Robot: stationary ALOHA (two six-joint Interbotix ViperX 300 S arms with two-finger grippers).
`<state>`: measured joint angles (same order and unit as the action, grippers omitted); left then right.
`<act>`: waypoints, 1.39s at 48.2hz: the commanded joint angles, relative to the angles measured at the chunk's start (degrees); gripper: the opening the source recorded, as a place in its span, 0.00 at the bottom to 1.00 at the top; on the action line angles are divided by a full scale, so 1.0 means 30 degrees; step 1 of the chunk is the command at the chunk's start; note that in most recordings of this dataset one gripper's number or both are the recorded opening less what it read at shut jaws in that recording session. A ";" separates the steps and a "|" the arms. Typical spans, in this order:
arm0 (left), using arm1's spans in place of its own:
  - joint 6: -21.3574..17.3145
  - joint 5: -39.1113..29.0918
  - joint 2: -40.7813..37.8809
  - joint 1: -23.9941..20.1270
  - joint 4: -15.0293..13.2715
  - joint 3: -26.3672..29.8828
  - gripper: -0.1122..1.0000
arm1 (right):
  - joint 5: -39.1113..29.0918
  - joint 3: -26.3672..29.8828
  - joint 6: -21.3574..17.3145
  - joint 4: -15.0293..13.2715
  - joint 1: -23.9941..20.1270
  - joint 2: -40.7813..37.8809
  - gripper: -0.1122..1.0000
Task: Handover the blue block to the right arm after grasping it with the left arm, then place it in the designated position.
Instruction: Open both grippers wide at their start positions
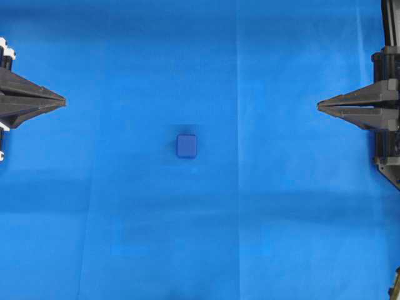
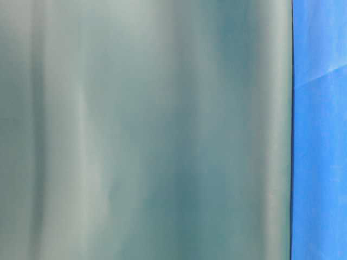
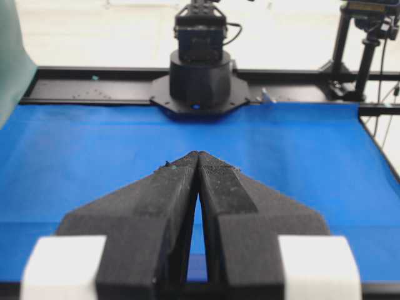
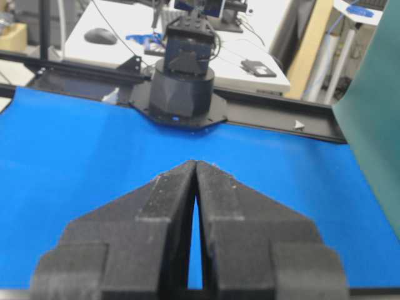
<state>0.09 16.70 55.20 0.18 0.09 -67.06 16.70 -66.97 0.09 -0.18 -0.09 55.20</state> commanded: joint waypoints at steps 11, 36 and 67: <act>-0.0117 -0.0322 0.0000 -0.0205 0.0029 0.0381 0.10 | -0.0879 0.0820 -0.0088 0.0059 0.0000 -0.0762 0.05; -0.0117 -0.0264 -0.0117 -0.0205 0.0000 0.0322 0.13 | -0.0938 0.0820 -0.0264 0.0117 0.0146 -0.0762 0.14; 0.0176 -0.0322 -0.0645 -0.0176 0.0029 0.0469 0.94 | -0.1289 0.0850 -0.0850 0.0117 0.0234 -0.0762 0.97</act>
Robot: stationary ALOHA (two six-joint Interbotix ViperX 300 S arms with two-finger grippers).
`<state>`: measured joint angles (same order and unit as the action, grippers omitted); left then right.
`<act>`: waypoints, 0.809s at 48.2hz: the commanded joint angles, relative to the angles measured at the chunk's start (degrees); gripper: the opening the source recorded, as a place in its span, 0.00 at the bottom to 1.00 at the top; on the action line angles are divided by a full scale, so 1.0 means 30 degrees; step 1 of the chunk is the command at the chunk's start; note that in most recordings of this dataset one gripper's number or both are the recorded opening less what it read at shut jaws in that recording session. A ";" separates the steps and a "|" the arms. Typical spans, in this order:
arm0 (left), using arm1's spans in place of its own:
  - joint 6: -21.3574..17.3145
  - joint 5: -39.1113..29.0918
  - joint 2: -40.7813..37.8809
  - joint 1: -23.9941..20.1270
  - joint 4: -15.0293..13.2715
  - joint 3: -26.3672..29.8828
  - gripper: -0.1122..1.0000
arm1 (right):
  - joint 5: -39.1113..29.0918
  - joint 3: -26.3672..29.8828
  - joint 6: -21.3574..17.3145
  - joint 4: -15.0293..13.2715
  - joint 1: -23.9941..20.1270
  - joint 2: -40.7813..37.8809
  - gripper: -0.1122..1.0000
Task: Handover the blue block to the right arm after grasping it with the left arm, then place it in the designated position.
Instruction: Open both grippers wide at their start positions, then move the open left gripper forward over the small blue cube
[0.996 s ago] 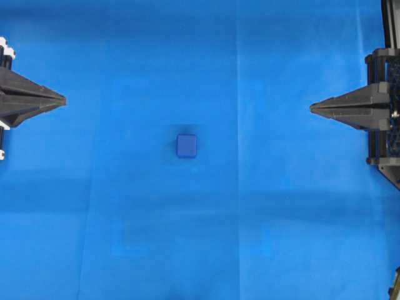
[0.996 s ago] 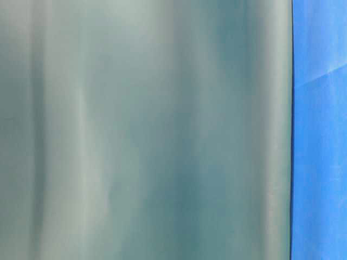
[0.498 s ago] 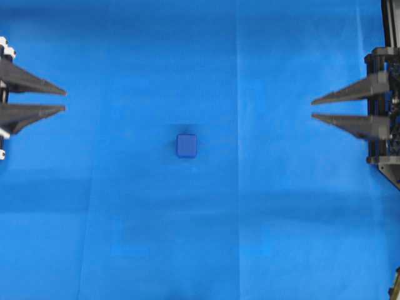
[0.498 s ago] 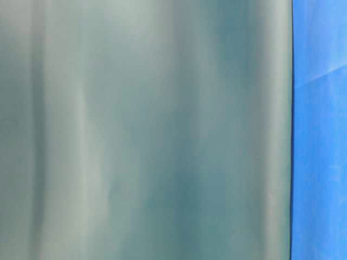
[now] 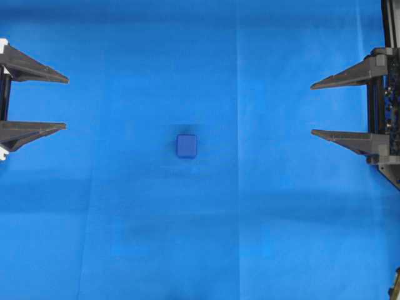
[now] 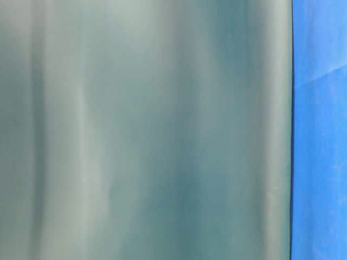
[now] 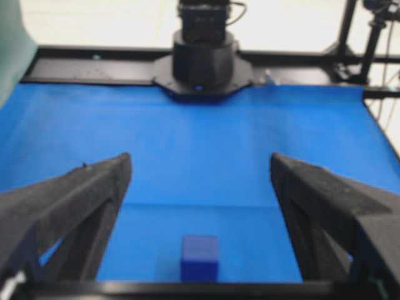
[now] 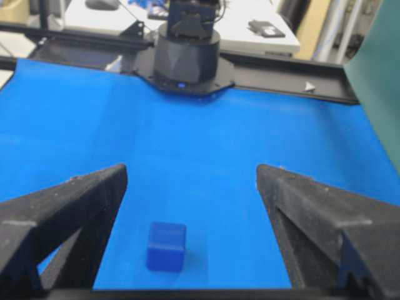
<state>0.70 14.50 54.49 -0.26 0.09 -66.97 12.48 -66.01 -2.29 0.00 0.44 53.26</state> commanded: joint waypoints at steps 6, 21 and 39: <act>-0.0088 0.1465 -0.1611 -0.0059 0.0000 0.0850 0.94 | 0.0146 0.0527 -0.0029 0.0059 0.0029 -0.0146 0.97; -0.0205 0.4277 -0.6387 -0.0059 0.0000 0.2754 0.94 | 0.0146 0.0498 -0.0029 0.0059 0.0059 -0.0117 0.97; -0.0205 0.4658 -1.1514 -0.0088 0.0000 0.6562 0.94 | 0.0088 0.0498 -0.0029 0.0059 0.0029 -0.0117 0.97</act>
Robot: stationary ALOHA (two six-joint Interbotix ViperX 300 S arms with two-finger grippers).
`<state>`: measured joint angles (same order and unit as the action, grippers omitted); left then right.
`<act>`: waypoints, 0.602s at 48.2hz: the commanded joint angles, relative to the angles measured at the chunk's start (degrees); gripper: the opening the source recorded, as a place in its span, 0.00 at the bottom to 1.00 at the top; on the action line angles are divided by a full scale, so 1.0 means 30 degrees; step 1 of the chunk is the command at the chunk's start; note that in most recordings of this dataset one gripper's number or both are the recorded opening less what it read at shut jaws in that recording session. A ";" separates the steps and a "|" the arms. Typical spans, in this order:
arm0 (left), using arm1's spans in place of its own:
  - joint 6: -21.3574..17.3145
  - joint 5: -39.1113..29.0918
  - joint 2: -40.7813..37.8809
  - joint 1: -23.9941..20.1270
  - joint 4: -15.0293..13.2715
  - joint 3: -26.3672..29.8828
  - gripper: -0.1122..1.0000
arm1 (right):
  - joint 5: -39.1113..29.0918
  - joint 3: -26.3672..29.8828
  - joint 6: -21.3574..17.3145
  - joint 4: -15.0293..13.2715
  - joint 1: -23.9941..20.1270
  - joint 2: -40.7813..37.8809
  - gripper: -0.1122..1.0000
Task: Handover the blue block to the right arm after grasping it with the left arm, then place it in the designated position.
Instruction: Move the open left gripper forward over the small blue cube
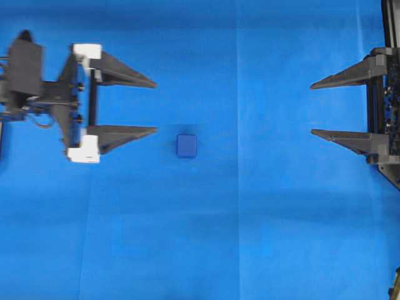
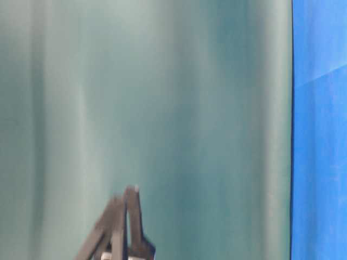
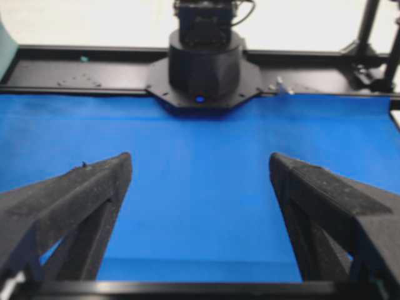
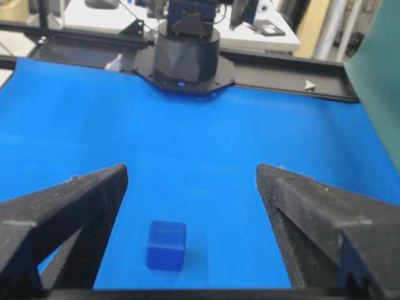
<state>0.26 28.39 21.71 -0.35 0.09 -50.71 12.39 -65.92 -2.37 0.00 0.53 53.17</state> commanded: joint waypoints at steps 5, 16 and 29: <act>-0.0176 -0.0381 -0.1523 -0.0029 0.0000 0.2227 0.94 | 0.0176 0.0469 0.0000 0.0000 0.0029 -0.0088 0.97; -0.0088 -0.1523 -0.2432 -0.0352 0.0000 0.3340 0.94 | 0.0205 0.0498 0.0000 -0.0059 0.0029 -0.0029 0.97; 0.0234 -0.3926 -0.2666 -0.0381 -0.0059 0.3809 0.94 | 0.0176 0.0527 0.0000 -0.0059 0.0029 0.0000 0.97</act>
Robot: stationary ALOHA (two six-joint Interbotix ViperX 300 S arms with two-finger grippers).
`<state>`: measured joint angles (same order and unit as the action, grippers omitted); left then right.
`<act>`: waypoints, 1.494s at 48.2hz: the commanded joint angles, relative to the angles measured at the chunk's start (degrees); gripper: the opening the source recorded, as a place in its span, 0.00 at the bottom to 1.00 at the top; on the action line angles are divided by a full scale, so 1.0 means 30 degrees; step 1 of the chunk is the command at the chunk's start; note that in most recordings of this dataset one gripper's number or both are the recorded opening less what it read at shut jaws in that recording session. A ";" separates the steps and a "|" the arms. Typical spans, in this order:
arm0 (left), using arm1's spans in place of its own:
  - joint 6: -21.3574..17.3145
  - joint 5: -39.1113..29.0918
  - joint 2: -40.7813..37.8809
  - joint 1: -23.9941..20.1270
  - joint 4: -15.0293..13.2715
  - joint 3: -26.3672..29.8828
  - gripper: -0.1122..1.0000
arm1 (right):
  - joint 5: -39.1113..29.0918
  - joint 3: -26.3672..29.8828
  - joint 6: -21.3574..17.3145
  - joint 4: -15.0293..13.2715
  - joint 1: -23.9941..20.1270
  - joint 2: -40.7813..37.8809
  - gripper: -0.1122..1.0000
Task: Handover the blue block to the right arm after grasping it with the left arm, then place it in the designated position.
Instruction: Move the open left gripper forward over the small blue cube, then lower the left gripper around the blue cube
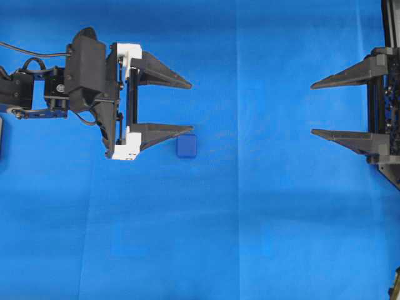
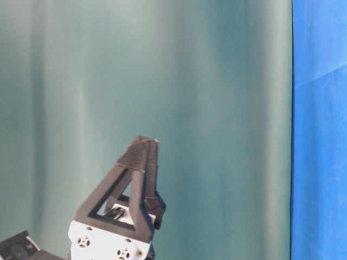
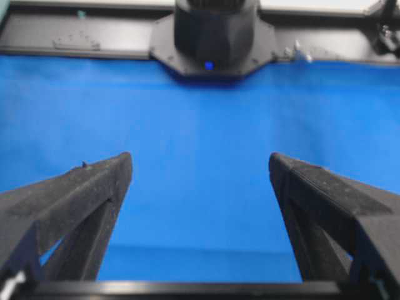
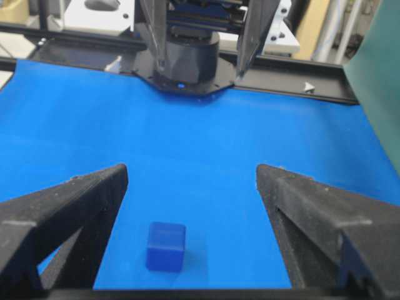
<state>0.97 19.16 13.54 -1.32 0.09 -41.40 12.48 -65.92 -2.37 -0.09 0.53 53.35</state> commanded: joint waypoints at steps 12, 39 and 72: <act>0.0674 -0.9111 -0.0996 -0.0059 -0.0029 0.3721 0.94 | 0.0117 0.0615 0.0000 -0.0029 0.0029 -0.0059 0.97; 0.0498 -2.1152 -0.4629 0.0059 0.0146 1.0635 0.94 | -0.0088 0.0674 0.0029 -0.0059 0.0029 -0.0059 0.97; 0.0586 -2.1152 -0.4658 0.0059 0.0146 1.0664 0.94 | -0.0264 0.0703 0.0059 -0.0059 0.0029 -0.0059 0.97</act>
<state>2.64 -44.56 -1.32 -1.14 0.44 -10.81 11.51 -65.39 -2.29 -0.18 0.53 53.35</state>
